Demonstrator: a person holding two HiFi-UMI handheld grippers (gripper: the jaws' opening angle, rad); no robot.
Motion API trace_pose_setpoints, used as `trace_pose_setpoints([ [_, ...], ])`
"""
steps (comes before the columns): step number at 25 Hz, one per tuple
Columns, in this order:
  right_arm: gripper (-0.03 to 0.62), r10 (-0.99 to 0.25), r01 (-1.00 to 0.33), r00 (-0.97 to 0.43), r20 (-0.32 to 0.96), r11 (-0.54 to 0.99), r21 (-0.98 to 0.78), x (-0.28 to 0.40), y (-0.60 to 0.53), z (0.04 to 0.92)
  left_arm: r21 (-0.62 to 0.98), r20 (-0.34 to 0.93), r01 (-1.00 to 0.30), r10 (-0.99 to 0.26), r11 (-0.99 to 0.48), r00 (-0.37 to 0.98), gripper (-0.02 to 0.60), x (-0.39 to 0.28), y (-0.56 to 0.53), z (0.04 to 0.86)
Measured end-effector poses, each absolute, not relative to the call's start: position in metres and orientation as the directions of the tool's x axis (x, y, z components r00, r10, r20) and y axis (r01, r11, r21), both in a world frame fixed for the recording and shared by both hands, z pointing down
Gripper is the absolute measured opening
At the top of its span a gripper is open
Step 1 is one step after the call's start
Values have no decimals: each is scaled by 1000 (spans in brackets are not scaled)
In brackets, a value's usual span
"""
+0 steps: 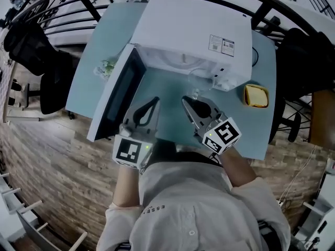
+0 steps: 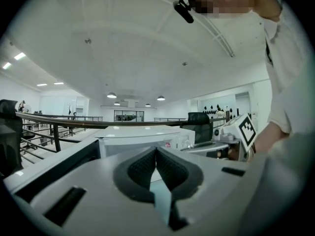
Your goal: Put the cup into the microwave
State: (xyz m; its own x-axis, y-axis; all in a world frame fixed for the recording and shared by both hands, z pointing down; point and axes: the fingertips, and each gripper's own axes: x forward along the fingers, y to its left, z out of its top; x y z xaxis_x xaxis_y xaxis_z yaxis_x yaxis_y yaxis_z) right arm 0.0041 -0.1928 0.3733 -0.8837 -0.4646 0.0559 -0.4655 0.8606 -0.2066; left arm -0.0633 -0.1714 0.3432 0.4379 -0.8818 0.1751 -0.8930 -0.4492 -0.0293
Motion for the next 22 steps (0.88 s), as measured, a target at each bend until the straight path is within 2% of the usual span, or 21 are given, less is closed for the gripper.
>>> trace_pose_setpoints([
  [7,21,-454,-466,-884,109,851,-243,-18,-240,419,55,177,-892,-875,-448,451,3,-76,-209,375],
  [22,21,-459,-481,-876,146,849,-220,-53,-329,477,61,208,-897,-873,-438,441,3,-95,-257,424],
])
